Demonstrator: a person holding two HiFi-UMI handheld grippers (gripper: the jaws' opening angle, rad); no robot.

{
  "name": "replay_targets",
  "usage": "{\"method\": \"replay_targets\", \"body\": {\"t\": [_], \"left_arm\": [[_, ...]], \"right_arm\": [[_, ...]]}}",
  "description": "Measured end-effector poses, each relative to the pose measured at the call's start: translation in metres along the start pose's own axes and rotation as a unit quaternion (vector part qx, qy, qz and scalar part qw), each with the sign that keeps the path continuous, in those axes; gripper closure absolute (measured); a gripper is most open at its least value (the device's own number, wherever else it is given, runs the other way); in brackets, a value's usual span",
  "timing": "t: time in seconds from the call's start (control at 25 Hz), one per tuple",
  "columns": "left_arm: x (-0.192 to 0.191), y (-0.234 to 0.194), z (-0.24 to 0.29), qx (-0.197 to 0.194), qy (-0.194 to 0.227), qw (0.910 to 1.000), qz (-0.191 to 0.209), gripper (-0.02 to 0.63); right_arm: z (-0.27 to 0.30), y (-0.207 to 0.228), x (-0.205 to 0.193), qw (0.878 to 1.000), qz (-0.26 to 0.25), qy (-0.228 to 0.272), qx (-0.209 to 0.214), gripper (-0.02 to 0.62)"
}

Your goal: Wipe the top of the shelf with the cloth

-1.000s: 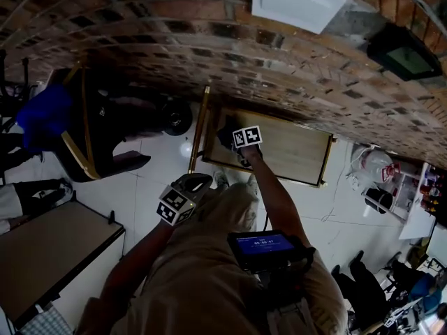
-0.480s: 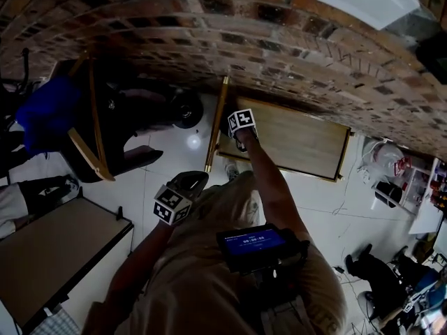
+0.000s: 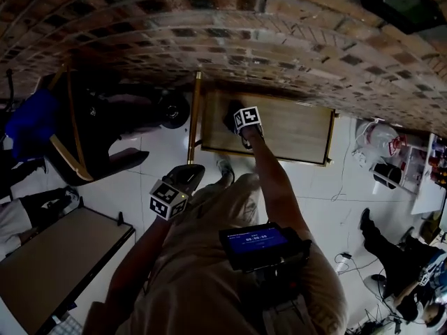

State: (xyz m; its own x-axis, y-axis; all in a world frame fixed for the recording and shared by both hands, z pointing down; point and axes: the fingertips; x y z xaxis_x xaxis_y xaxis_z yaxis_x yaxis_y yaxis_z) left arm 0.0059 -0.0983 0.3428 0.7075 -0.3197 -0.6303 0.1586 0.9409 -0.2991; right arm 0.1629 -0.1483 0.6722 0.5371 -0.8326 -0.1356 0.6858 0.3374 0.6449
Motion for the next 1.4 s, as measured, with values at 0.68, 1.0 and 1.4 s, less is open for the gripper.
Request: {"method": "replay_targets", "body": {"t": [0.68,1.0,1.4], "left_arm": [[0.058,0.112,0.081,-0.012,-0.010,0.9998,0.011,0.601],[0.086,0.139,0.101,-0.012,-0.003,0.9998,0.018,0.601],[0.082,0.132,0.094,-0.006,0.003,1.0000,0.003,0.601]], "right_arm": [[-0.177,0.203,-0.081,0.990,0.096,0.023,-0.098,0.534],[-0.247,0.283,-0.122,0.977,0.144,0.023,-0.155,0.534],[-0.291,0.305,-0.143,0.953,0.102,-0.031,-0.283,0.532]]}}
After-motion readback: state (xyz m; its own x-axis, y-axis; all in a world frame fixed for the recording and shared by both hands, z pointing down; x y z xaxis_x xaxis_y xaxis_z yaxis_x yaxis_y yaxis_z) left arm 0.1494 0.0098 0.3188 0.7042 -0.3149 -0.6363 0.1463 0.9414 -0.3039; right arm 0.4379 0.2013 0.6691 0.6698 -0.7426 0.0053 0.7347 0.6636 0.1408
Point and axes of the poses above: the fingertips, and each gripper's own axes: z forward along the fingers, y to its right, x out of its top, and after that the axes turned 8 degrees about x, right-handed
